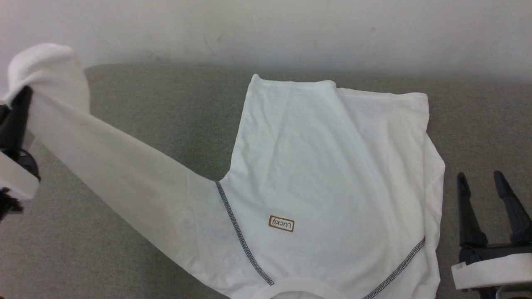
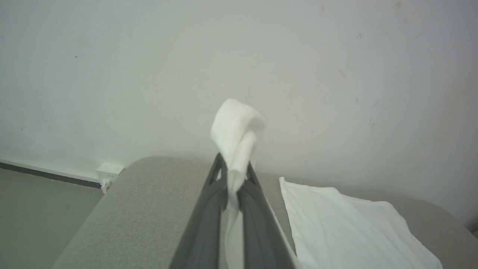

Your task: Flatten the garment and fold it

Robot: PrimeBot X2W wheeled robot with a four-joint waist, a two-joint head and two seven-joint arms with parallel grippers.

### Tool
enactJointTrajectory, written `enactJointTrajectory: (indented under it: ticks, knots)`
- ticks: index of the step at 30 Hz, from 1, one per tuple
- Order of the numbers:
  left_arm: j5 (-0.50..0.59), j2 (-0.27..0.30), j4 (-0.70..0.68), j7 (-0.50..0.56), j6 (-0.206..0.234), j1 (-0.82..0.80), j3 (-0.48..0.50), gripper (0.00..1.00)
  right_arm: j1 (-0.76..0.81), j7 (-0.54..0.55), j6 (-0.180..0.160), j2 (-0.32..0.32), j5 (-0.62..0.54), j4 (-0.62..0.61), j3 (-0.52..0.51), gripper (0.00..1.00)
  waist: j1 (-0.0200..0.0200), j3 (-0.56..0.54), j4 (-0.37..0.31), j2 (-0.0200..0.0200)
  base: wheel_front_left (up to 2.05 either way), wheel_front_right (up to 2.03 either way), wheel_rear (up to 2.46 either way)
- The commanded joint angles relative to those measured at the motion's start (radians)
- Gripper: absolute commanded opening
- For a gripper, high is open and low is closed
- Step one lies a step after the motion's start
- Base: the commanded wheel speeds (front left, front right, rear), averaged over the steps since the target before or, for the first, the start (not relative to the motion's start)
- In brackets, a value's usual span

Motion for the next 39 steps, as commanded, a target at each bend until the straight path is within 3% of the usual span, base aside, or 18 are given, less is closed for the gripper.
enactJointTrajectory:
  ticks: [1, 8, 14, 25, 31, 39]
  knots:
    - [0.010, -0.016, -0.015, -0.006, 0.005, -0.007, -0.017, 0.00, 0.005, 0.003, -0.001, 0.000, -0.003, -0.010, -0.008, 1.00, 0.0000, 0.004, 0.004, -0.0001, 0.00, 0.00, 0.00]
    - [0.082, -0.123, -0.095, -0.011, 0.015, -0.101, -0.207, 0.00, -0.020, 0.023, -0.001, 0.000, -0.015, -0.065, -0.084, 1.00, 0.0000, 0.022, 0.007, -0.0001, 0.00, 0.00, 0.00]
    - [0.148, -0.248, -0.130, 0.000, 0.001, -0.177, -0.413, 0.00, -0.036, 0.037, -0.001, 0.000, -0.018, -0.101, -0.152, 1.00, 0.0000, 0.044, 0.005, -0.0001, 0.00, 0.00, 0.00]
    - [0.256, -0.520, 0.046, -0.073, -0.068, -0.244, -0.758, 0.00, -0.049, 0.044, -0.001, 0.000, -0.008, -0.122, -0.210, 1.00, 0.0000, 0.084, -0.014, -0.0001, 0.00, 0.00, 0.00]
    - [0.306, -0.588, 0.238, -0.131, -0.092, -0.231, -0.905, 0.00, -0.052, 0.035, -0.001, 0.000, 0.005, -0.110, -0.205, 1.00, 0.0000, 0.107, -0.045, -0.0001, 0.00, 0.00, 0.00]
    - [0.338, -0.611, 0.476, -0.188, -0.098, -0.227, -1.078, 0.00, -0.068, 0.023, -0.001, 0.000, 0.010, -0.096, -0.181, 1.00, 0.0000, 0.144, -0.104, -0.0001, 0.00, 0.00, 0.00]
